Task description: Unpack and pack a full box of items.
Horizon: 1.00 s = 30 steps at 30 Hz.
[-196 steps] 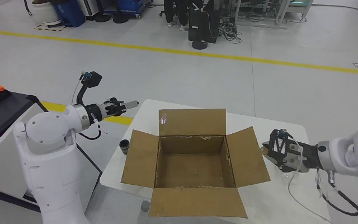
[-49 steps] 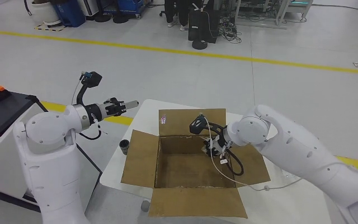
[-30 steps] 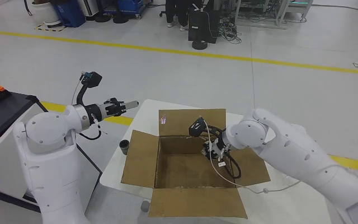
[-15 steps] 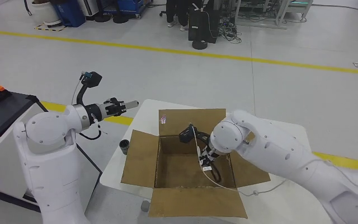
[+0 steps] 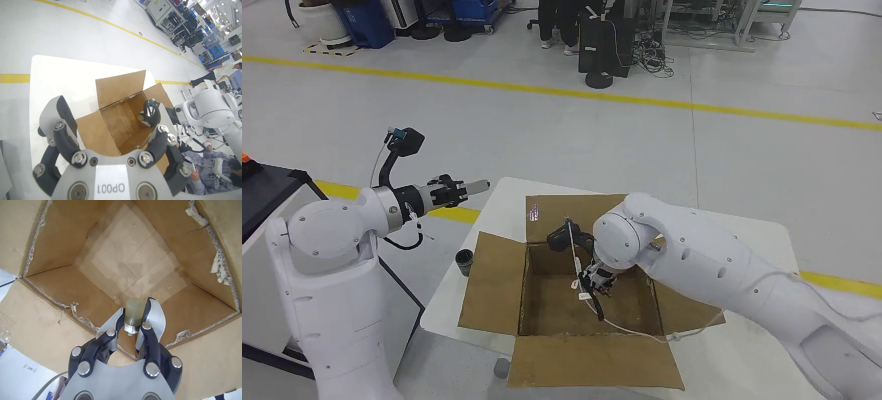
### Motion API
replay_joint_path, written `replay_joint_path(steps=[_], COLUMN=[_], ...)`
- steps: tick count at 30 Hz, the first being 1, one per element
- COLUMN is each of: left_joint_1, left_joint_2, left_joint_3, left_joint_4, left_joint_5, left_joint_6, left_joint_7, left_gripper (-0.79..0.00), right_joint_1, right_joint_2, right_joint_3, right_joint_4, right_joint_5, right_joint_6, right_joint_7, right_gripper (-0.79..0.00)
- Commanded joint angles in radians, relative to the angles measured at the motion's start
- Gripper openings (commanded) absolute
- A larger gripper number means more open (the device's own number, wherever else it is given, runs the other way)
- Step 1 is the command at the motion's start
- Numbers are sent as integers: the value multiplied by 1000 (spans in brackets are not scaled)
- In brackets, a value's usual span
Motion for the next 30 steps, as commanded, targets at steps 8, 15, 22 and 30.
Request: replay_joint_path(steps=[8, 15, 22, 30], left_joint_1=[0, 0, 0, 0], left_joint_2=[0, 0, 0, 0], left_joint_3=[0, 0, 0, 0], left_joint_4=[0, 0, 0, 0], left_joint_5=[0, 0, 0, 0], left_joint_6=[0, 0, 0, 0], left_joint_7=[0, 0, 0, 0], left_gripper=[0, 0, 0, 0], right_joint_1=[1, -22, -59, -106], right_joint_2=[-79, -121, -126, -116], right_joint_3=[-35, -45, -35, -17], right_joint_4=[141, 215, 240, 247], right_joint_5=[-29, -40, -63, -89], right_joint_6=[58, 63, 75, 72], right_joint_7=[13, -8, -36, -58], right_gripper=[-785, -785, -785, -785])
